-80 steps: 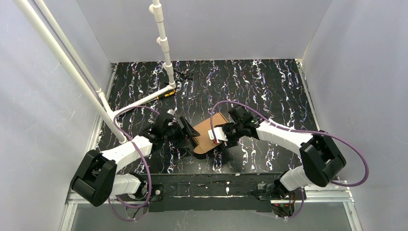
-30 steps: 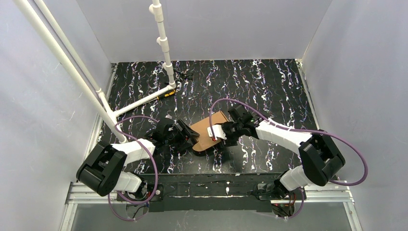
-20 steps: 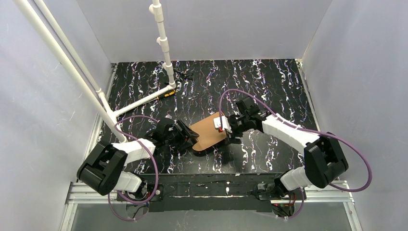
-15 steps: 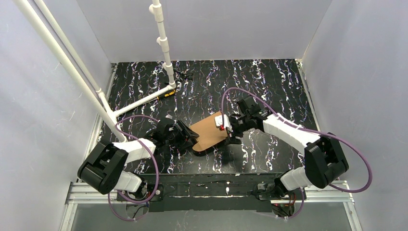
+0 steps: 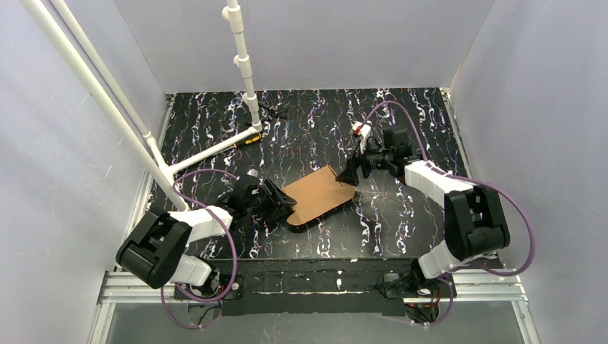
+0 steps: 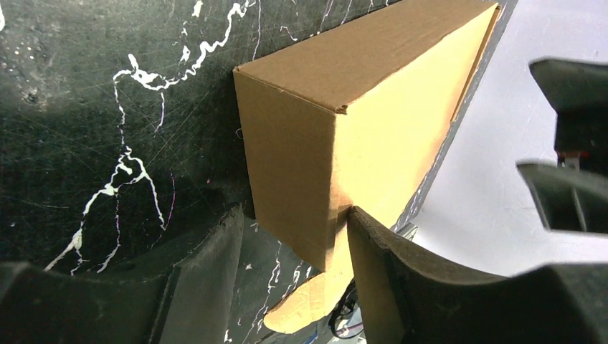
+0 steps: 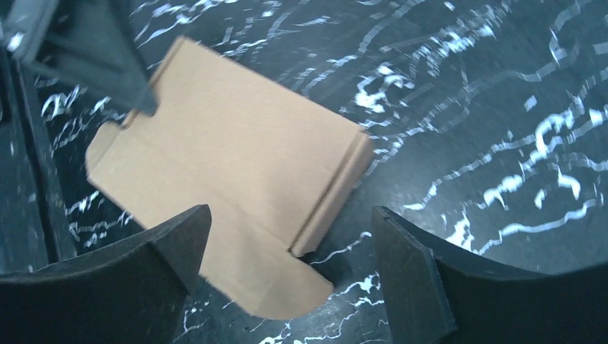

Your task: Fold the paper box

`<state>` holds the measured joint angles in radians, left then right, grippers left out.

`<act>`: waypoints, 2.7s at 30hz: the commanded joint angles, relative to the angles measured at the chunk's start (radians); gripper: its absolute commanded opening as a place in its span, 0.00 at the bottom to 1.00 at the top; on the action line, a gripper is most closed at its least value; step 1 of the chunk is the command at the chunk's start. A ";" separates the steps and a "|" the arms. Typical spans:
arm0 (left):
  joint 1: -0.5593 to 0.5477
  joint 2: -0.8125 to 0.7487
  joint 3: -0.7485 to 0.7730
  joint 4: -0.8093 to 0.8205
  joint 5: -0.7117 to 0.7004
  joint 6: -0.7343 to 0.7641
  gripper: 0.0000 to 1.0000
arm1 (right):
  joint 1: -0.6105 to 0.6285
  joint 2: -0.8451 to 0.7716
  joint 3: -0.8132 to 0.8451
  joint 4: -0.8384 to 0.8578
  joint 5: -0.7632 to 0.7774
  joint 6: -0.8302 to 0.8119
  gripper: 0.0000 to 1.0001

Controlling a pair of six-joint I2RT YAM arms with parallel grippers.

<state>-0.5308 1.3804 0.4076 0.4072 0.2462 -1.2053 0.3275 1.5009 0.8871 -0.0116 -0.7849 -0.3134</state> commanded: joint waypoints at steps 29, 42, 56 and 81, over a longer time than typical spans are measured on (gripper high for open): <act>0.008 0.060 0.068 -0.039 0.052 0.099 0.52 | -0.002 0.297 0.049 0.196 -0.050 0.450 0.49; 0.011 -0.006 0.053 -0.034 0.047 0.118 0.69 | -0.031 0.336 0.059 0.164 -0.001 0.457 0.38; 0.018 -0.066 0.000 -0.012 0.013 0.105 0.81 | -0.079 0.409 0.075 0.146 -0.016 0.500 0.32; 0.018 0.107 -0.055 0.417 0.037 -0.123 0.85 | -0.114 0.458 0.082 0.148 -0.063 0.525 0.31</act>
<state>-0.5186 1.4631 0.3824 0.6849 0.2760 -1.2469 0.2283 1.9125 0.9726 0.1837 -0.9573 0.2588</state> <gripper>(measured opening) 0.858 0.307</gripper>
